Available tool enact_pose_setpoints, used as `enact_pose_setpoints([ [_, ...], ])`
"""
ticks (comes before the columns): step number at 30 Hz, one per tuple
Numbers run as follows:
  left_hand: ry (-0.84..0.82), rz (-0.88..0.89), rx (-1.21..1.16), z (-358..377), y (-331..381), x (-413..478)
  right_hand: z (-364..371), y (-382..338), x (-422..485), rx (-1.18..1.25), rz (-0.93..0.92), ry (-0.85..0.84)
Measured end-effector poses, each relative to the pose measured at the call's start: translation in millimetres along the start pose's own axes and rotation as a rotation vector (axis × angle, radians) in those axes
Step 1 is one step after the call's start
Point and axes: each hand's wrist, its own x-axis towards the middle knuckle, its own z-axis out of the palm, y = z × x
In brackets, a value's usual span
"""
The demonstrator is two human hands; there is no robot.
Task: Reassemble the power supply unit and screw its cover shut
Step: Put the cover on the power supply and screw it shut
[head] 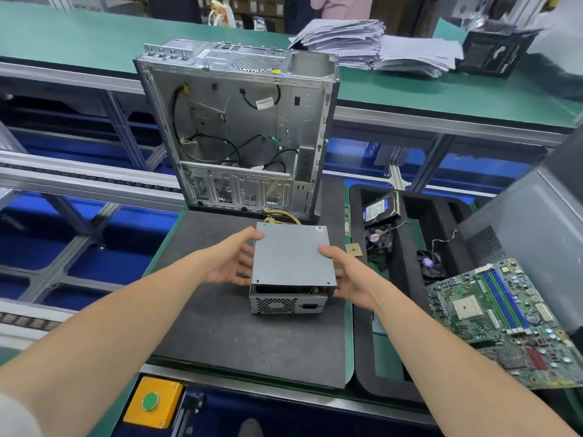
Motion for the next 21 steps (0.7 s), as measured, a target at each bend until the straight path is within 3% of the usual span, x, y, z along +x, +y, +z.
enact_pose_setpoints([
  [21,0.050,-0.034,-0.001,0.2,-18.5,13.8,-2.0,2.1,3.4,-0.102,0.022,0.075],
])
